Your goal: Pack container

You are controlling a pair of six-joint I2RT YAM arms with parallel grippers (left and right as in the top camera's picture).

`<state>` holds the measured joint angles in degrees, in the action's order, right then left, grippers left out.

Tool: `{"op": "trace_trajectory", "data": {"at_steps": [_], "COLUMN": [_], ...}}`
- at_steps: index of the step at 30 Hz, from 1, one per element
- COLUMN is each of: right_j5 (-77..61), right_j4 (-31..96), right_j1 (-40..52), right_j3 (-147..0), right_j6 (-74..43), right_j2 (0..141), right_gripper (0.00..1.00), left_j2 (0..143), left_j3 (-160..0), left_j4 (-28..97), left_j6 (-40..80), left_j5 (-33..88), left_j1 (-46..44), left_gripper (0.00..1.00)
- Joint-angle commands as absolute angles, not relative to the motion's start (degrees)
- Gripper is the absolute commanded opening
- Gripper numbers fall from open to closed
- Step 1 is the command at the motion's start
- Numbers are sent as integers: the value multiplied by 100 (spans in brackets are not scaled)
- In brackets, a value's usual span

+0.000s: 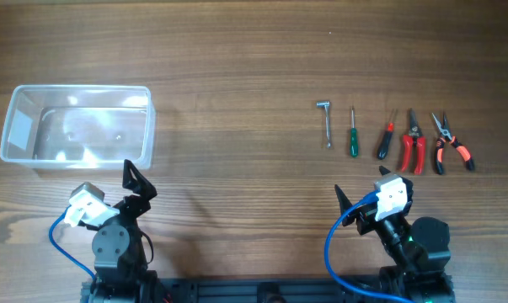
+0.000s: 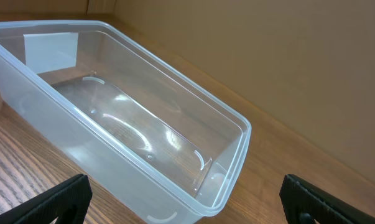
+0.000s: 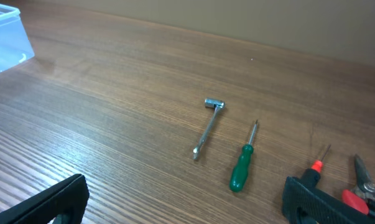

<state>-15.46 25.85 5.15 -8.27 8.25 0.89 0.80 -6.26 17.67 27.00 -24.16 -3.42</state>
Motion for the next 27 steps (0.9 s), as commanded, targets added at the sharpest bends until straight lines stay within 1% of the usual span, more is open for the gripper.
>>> {"op": "trace_trajectory", "data": {"at_steps": [1, 23, 27], "right_j5": [-1658, -1660, -1616], "right_j4": [2565, 2556, 2335], "right_j1": [491, 491, 491], "right_j3": [-823, -823, -823], "right_j6": [888, 891, 908], "right_j2": [38, 38, 38], "right_gripper": [100, 100, 100], "left_j2": [82, 82, 82], "left_j3": [-556, -556, -558], "left_j4": [1758, 1610, 1540], "left_j6": [2589, 2589, 2591], "left_j5": [-2388, -2434, -2290], "left_j1": [-379, -379, -379], "left_gripper": [100, 100, 100]}}
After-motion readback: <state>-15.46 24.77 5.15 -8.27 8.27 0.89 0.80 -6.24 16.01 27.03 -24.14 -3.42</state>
